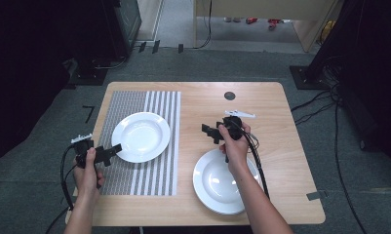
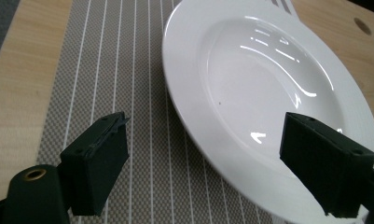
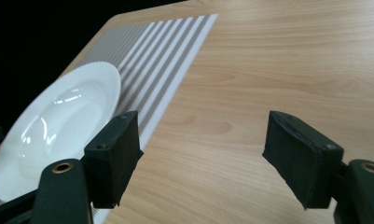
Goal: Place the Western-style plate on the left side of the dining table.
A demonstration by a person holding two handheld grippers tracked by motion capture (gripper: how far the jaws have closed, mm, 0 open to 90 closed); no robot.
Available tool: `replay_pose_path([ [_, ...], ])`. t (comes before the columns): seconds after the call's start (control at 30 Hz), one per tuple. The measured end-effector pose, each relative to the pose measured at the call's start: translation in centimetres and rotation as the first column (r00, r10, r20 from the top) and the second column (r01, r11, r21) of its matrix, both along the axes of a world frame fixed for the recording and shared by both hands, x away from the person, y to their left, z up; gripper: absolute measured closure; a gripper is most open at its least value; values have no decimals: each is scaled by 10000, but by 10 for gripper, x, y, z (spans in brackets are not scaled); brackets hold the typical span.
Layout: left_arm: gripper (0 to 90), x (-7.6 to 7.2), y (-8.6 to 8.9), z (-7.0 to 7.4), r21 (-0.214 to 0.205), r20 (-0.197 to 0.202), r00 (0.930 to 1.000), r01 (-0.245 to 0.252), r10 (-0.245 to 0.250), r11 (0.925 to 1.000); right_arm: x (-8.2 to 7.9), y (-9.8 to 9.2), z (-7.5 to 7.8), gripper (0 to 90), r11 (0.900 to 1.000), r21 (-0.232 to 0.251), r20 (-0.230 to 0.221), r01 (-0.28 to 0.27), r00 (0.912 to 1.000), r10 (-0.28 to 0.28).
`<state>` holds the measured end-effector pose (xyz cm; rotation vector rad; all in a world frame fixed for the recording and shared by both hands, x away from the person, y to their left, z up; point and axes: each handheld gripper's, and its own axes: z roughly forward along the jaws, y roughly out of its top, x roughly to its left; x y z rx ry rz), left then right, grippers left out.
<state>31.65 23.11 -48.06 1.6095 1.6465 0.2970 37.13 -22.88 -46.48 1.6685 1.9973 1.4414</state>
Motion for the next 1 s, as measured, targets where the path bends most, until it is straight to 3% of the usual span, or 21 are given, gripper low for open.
replay_pose_path([
  [0.13,153,-10,-2,0,144,63,9999,-86,85,9999,-10,-16,-1,263,9996,-250,44,159,9999,-158],
  [0.73,151,-50,-3,-8,492,457,9987,-246,223,9985,-54,-90,-13,222,9974,-338,225,633,9978,-625],
  [1.0,142,-62,-5,-12,723,627,9980,-133,88,9973,-71,-112,-16,213,9960,-447,291,779,9966,-767],
])
